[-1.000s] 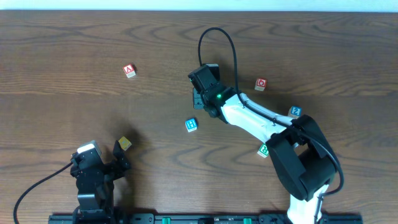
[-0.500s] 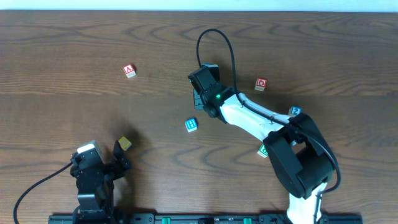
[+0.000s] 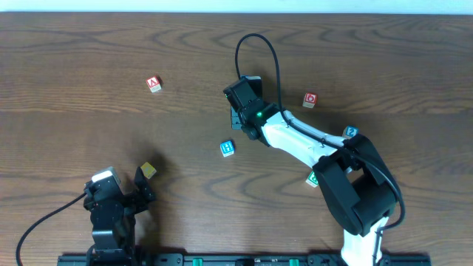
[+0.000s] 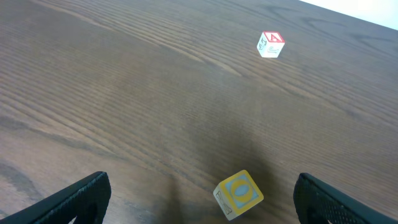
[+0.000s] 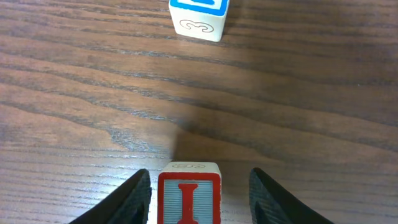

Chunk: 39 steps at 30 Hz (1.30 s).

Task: Spell out Ai2
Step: 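Lower the I block onto the table and open the right gripper, then raise the right gripper and move it right toward the blue 2 block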

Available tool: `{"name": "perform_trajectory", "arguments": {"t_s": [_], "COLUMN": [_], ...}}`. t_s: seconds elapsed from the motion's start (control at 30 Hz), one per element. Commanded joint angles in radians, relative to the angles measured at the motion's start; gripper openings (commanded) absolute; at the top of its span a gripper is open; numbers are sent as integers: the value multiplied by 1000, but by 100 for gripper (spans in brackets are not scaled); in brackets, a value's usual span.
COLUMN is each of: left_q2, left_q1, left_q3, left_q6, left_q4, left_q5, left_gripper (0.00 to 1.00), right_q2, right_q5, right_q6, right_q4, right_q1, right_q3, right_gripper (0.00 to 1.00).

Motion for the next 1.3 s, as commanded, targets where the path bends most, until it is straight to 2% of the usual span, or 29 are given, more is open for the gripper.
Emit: {"name": "perform_trajectory", "arguments": {"t_s": [0.0,0.1,0.27,0.43,0.6,0.73,0.83,0.9,1.0,1.13,1.27], "left_q2": [-6,-6,-6,-6,-6,-6,-6,-6,-6,-6,-6], "left_q1": [3,3,3,3,3,3,3,3,3,3,3], "left_q3": [-15,-15,-15,-15,-15,-15,-15,-15,-15,-15,-15], "left_q6": [-7,-7,-7,-7,-7,-7,-7,-7,-7,-7,-7], "left_q4": [2,2,2,2,2,2,2,2,2,2,2], "left_q5": [-6,-6,-6,-6,-6,-6,-6,-6,-6,-6,-6], "left_gripper": [95,95,95,95,95,96,95,95,96,95,95], "right_q2": [18,18,-6,-54,-105,-179,-256,-313,-403,-470,-521], "right_q5": [24,24,45,144,143,144,144,144,145,145,145], "right_q6": [6,-12,-84,-82,-29,-29,-29,-30,-35,-116,-167], "right_q4": [18,56,13,-200,-374,-454,-525,-574,-676,-826,-870], "right_q1": [0,0,-5,-49,-128,-179,-211,-228,-249,-262,-262], "right_q3": [20,25,109,268,354,361,361,361,361,360,359], "right_gripper": [52,54,59,65,85,97,95,99,99,99,99]}}
